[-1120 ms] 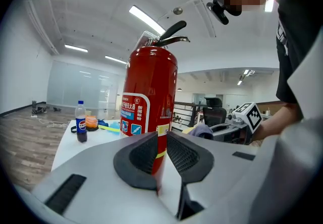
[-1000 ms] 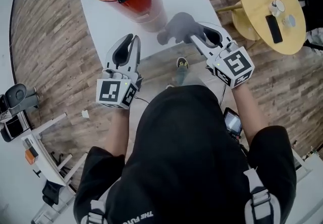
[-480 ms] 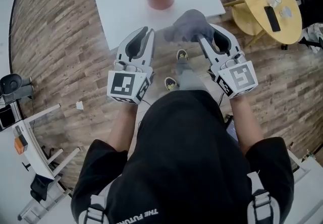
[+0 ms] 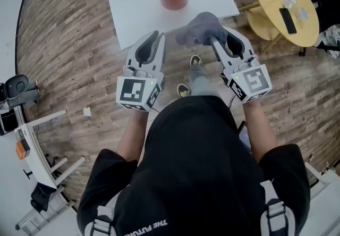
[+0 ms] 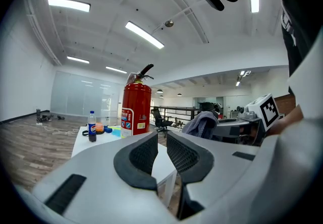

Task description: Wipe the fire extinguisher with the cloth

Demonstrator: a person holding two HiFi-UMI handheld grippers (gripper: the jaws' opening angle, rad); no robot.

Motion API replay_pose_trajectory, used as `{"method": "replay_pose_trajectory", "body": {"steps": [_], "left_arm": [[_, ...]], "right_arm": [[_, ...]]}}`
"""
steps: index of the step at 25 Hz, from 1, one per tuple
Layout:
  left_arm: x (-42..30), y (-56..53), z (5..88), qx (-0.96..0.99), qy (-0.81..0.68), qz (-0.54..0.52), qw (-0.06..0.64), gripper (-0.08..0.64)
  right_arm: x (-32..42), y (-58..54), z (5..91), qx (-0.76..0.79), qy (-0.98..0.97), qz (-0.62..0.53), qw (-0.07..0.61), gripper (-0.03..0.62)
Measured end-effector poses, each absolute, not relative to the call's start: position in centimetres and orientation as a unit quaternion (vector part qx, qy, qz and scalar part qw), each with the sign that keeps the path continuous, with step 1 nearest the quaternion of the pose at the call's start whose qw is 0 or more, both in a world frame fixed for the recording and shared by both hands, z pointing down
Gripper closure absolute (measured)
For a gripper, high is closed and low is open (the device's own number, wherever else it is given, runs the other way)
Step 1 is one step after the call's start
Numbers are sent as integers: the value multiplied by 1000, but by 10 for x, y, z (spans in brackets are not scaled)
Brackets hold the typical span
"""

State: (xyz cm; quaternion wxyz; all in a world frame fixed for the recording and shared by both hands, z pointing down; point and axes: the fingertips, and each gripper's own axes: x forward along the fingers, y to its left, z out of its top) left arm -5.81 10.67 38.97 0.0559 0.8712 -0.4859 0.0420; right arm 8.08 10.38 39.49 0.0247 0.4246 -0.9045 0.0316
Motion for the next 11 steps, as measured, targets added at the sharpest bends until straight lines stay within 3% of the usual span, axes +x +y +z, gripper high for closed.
{"method": "replay_pose_trajectory", "body": {"steps": [11], "left_arm": [[-47,101,395,878,-473,42,62,491]], "right_arm": [[95,98,392,430,-902,19,35,482]]}}
